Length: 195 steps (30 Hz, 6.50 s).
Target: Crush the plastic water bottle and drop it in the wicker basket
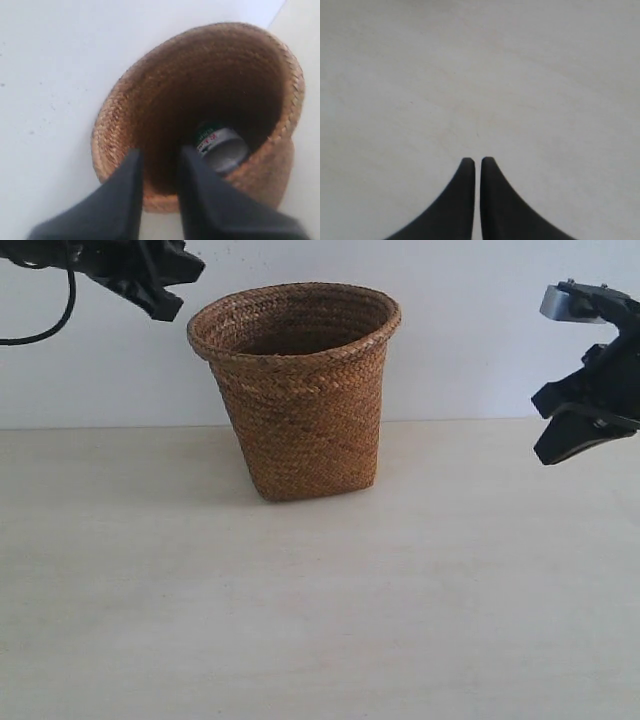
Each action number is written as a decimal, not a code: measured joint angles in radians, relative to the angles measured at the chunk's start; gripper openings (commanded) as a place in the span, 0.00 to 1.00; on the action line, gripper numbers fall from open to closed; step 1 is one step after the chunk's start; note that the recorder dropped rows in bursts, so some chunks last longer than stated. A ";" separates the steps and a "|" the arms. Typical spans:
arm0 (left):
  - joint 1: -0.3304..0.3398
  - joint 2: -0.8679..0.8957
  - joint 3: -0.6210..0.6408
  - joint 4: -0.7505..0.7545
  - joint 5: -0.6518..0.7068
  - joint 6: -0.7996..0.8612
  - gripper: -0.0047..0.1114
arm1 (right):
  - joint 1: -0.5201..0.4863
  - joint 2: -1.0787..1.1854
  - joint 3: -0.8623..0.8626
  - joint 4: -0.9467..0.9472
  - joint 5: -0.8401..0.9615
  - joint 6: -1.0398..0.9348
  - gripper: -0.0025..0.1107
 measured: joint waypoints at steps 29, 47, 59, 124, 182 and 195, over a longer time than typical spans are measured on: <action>0.000 -0.263 0.247 0.828 0.511 -1.121 0.08 | -0.086 -0.481 0.250 -0.418 -0.186 0.384 0.02; 0.000 -0.833 0.853 0.806 -0.079 -1.203 0.08 | -0.074 -1.028 0.725 -0.374 -0.676 0.378 0.02; 0.000 -1.133 1.072 0.776 -0.221 -1.364 0.08 | 0.018 -1.284 0.904 -0.365 -0.808 0.381 0.02; 0.052 -1.433 1.315 0.717 -0.405 -1.356 0.08 | 0.018 -1.595 1.356 -0.354 -1.005 0.535 0.02; 0.161 -1.663 1.480 0.738 -0.185 -1.417 0.08 | 0.018 -1.595 1.356 -0.354 -1.003 0.535 0.02; 0.161 -1.663 1.480 0.738 -0.185 -1.417 0.08 | 0.018 -1.595 1.356 -0.388 -1.014 0.646 0.02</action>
